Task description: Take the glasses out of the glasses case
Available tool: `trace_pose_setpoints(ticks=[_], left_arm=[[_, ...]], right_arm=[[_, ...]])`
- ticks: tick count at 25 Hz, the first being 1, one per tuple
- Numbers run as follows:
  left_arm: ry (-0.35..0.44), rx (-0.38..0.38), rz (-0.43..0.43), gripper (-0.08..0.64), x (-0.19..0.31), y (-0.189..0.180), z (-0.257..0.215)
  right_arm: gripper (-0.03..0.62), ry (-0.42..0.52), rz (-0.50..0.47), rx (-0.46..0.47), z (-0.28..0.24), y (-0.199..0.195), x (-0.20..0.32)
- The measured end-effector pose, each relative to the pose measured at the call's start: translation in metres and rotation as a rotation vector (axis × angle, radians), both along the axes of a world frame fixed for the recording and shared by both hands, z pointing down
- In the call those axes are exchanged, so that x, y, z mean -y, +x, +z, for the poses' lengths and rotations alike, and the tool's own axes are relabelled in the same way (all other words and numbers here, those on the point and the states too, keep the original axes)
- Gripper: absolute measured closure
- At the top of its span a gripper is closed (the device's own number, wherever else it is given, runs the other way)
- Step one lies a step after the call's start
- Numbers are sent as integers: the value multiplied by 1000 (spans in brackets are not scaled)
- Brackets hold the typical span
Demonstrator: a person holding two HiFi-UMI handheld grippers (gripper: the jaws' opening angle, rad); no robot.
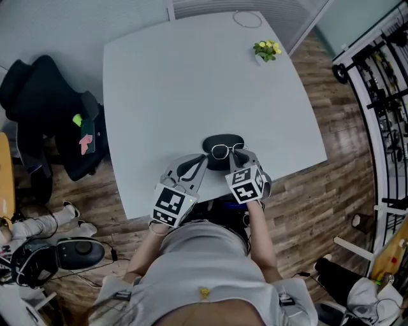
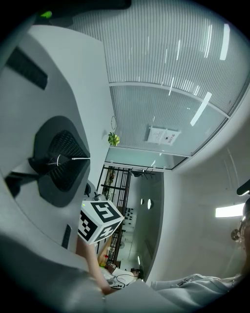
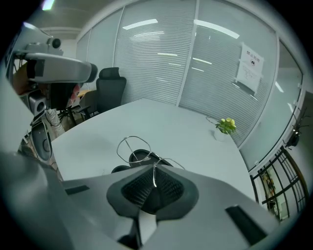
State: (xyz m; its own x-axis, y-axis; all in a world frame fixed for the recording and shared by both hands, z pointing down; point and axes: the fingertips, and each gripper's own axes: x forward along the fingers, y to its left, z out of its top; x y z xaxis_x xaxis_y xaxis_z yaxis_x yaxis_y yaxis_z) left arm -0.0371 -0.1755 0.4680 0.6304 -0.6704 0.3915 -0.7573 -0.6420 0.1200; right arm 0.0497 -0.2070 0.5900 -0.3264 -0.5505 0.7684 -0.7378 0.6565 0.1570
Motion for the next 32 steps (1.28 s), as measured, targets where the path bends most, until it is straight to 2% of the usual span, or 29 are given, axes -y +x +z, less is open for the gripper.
trace_pose_setpoints(ticks=[16,32], left_arm=[[35,-2,1,529,-11,2,-12],[44,-16,9,531,-17,5,-16]], right_arm=[[565,100,36,40,-56,5,-6],[565,135,45,69,-86,6,-17]])
